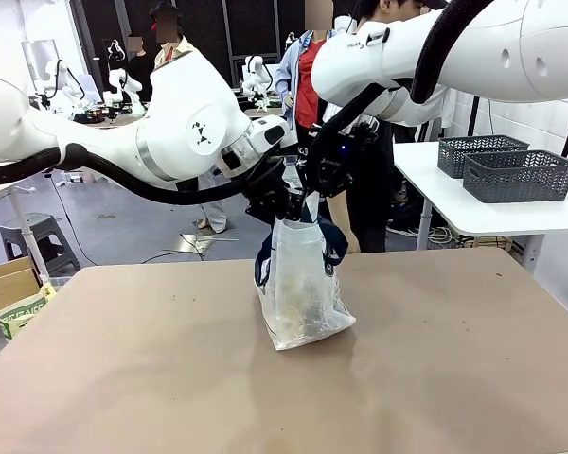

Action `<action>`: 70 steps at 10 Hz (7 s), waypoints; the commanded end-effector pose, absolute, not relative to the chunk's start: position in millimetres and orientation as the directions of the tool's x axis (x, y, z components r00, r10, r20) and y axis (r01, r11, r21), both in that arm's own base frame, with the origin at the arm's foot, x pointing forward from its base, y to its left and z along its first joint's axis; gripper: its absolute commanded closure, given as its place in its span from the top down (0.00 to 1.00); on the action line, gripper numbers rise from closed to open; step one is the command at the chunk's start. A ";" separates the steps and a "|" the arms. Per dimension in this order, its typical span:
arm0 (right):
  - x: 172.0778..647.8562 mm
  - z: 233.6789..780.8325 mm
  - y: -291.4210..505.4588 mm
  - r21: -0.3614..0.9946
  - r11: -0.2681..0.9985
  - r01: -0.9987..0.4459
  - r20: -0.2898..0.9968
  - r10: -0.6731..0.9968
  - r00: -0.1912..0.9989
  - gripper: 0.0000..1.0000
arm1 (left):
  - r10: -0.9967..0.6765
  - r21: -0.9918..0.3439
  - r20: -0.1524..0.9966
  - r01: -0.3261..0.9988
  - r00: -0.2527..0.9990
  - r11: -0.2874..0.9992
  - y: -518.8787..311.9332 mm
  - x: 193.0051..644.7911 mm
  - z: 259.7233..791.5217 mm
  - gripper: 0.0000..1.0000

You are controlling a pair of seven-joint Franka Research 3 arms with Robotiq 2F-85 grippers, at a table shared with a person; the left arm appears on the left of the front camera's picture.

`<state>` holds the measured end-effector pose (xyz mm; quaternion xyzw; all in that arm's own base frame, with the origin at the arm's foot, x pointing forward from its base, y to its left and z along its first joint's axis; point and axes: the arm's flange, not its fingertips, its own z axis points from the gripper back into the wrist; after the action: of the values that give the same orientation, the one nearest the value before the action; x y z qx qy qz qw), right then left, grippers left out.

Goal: Transfer purchased items from the store into the shopping bag.
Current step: Move the Reusable shopping bag to the right side of the table.

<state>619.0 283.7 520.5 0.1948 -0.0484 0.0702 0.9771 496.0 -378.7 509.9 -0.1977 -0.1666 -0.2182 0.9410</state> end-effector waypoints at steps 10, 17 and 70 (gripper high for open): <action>594.5 537.5 270.2 0.424 0.877 -0.225 0.108 0.197 0.974 0.95 | -0.345 -0.299 0.400 0.476 0.849 0.827 -378.7 496.0 509.9 0.00; 558.8 565.9 161.5 0.367 0.629 -0.685 0.252 0.642 0.724 1.00 | -0.345 -0.299 0.400 0.476 0.849 0.827 -378.7 496.0 509.9 0.00; 553.3 602.9 79.4 0.065 0.205 -0.977 0.635 0.746 0.199 1.00 | -0.485 0.230 0.406 0.427 0.774 0.874 -22.1 445.8 578.6 0.00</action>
<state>553.8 80.6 601.5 0.2419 -0.2516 0.5778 0.7377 452.6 -29.1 579.4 0.0604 -0.2150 -0.2384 0.9451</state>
